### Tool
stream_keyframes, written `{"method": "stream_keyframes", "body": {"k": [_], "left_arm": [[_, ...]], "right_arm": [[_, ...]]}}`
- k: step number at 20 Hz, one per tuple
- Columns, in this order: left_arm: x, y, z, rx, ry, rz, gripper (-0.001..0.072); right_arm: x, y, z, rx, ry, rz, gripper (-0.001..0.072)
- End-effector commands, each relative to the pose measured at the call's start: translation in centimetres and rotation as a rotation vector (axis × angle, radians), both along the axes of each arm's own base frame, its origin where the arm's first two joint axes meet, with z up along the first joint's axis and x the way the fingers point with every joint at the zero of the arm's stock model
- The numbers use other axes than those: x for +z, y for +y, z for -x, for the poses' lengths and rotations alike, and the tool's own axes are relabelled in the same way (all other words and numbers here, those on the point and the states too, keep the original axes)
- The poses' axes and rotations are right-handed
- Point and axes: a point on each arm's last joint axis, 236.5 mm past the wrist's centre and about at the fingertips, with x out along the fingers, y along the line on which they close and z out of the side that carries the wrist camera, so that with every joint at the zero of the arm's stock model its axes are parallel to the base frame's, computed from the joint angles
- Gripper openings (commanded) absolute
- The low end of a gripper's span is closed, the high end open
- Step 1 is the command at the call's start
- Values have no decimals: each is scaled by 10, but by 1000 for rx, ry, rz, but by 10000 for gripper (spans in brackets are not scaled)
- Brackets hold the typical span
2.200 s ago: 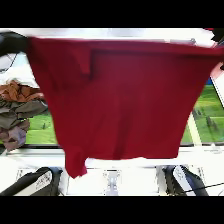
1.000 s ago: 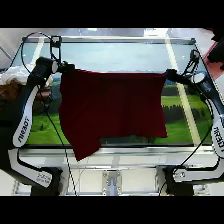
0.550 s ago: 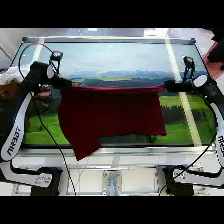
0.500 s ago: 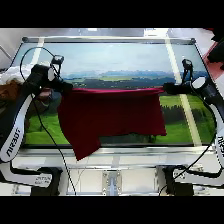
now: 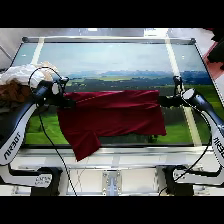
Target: Fold the shirts.
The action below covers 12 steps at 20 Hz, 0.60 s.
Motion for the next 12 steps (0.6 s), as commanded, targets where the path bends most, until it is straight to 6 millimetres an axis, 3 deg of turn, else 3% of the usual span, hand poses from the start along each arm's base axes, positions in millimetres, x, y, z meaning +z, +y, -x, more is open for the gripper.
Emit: {"method": "stream_keyframes", "body": {"k": [1,6,12], "left_arm": [[-5,-1,8,6,26,6,13],[-5,0,8,5,25,3,14],[-5,8,6,-8,19,-35,14]], "right_arm": [[-12,1,-2,-31,8,-8,31],[-17,-3,-1,-43,21,2,30],[-26,-27,12,-84,83,100,30]]}}
